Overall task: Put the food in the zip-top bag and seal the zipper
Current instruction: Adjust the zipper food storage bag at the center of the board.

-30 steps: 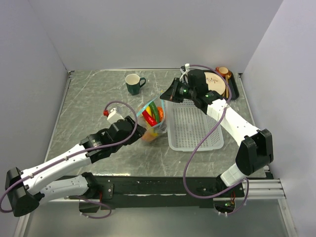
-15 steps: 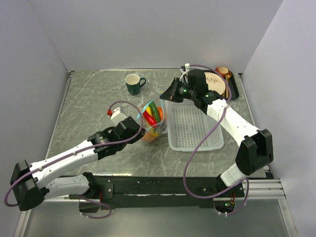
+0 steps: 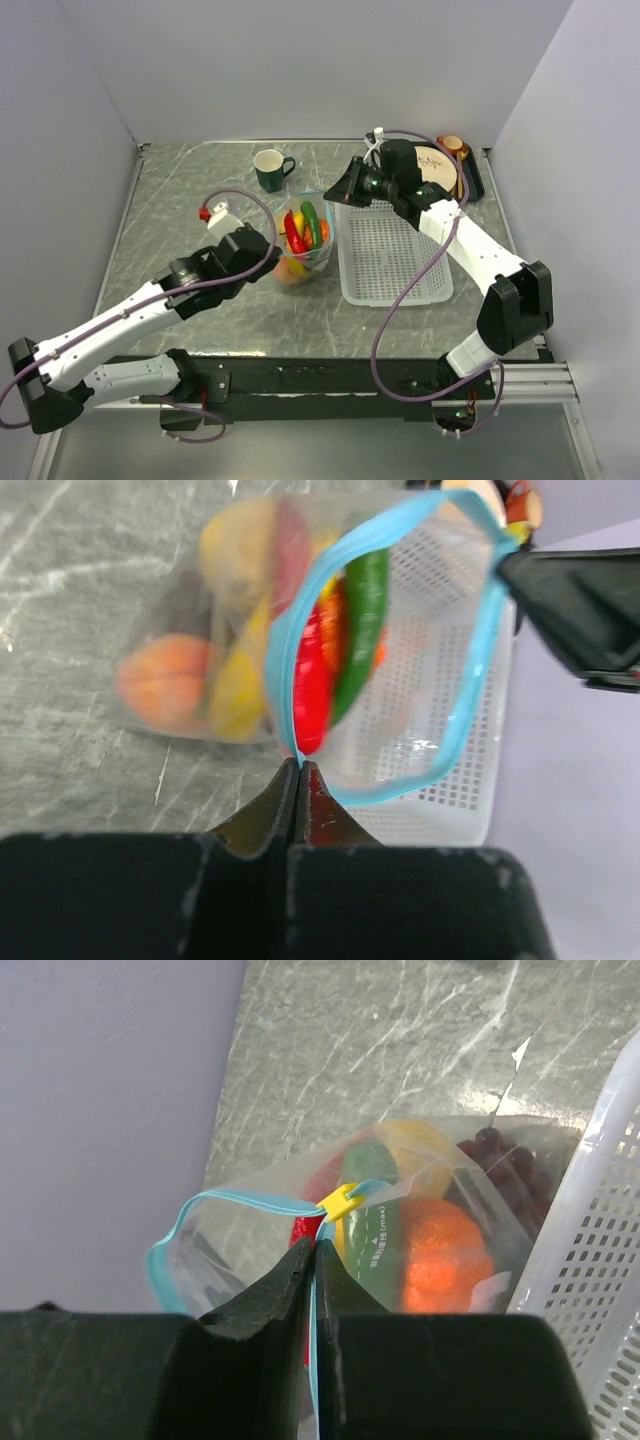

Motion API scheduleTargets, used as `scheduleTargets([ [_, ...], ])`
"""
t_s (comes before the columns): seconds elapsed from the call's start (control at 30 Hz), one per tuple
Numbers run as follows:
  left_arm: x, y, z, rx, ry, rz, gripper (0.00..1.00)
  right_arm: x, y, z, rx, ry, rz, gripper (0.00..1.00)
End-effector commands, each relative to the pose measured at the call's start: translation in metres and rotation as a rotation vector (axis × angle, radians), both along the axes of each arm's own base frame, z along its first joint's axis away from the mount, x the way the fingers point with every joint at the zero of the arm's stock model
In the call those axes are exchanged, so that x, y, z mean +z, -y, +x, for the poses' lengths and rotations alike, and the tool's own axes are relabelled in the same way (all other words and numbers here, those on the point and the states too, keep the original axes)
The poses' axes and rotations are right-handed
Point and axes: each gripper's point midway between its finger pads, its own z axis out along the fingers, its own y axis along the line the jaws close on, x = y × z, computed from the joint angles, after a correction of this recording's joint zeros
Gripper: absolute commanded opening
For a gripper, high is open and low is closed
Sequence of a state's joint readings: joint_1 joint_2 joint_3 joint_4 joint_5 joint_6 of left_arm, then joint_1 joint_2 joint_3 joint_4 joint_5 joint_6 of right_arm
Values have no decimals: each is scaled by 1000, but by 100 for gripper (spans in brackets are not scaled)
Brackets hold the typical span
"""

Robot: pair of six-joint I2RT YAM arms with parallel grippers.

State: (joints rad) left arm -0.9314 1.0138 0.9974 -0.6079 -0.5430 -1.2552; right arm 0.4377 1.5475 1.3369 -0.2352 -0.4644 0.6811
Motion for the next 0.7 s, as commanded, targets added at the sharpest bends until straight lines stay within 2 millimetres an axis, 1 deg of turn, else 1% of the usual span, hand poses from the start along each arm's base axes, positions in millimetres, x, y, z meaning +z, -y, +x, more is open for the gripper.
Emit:
scheduleTargets([
  [0.0,50,-20,-3,16,81,15,1,33,-6,10,29,94,31,12],
  [0.03,54,-23,-3,22,89,18,1,35,-6,11,26,95,36,12],
  [0.07,51,-25,-5,21,79,32,1,35,-6,12,25,96,36,12],
  [0.2,58,-26,-11,-3,55,44,1,35,-9,13,34,91,41,12],
  [0.23,70,-28,-11,0,69,33,1,35,-10,14,39,90,41,12],
  [0.27,68,-38,-14,15,58,70,1,33,-12,13,50,83,40,12],
  [0.33,74,-45,-14,34,64,83,1,31,-15,12,58,78,38,12],
  [0.37,73,-47,-15,35,62,90,1,31,-16,10,64,73,36,12],
  [0.4,71,-46,-17,25,58,95,1,32,-15,9,59,76,31,14],
  [0.43,64,-46,-18,16,46,104,1,36,-12,3,51,96,28,17],
  [0.47,60,-44,-19,13,35,102,1,37,-8,2,35,104,25,22],
  [0.5,57,-40,-21,-7,23,92,1,34,-4,-3,24,93,11,28],
  [0.53,48,-39,-23,-17,5,100,1,34,4,-9,13,98,-6,33],
  [0.57,45,-37,-24,-21,-4,92,1,30,9,-15,7,83,-23,42],
  [0.6,42,-34,-26,-39,-13,85,1,19,18,-30,0,46,-49,48],
  [0.63,36,-33,-28,-51,-25,88,1,16,21,-39,0,33,-48,48],
  [0.67,35,-33,-30,-56,-28,82,1,13,24,-50,3,20,-33,49],
])
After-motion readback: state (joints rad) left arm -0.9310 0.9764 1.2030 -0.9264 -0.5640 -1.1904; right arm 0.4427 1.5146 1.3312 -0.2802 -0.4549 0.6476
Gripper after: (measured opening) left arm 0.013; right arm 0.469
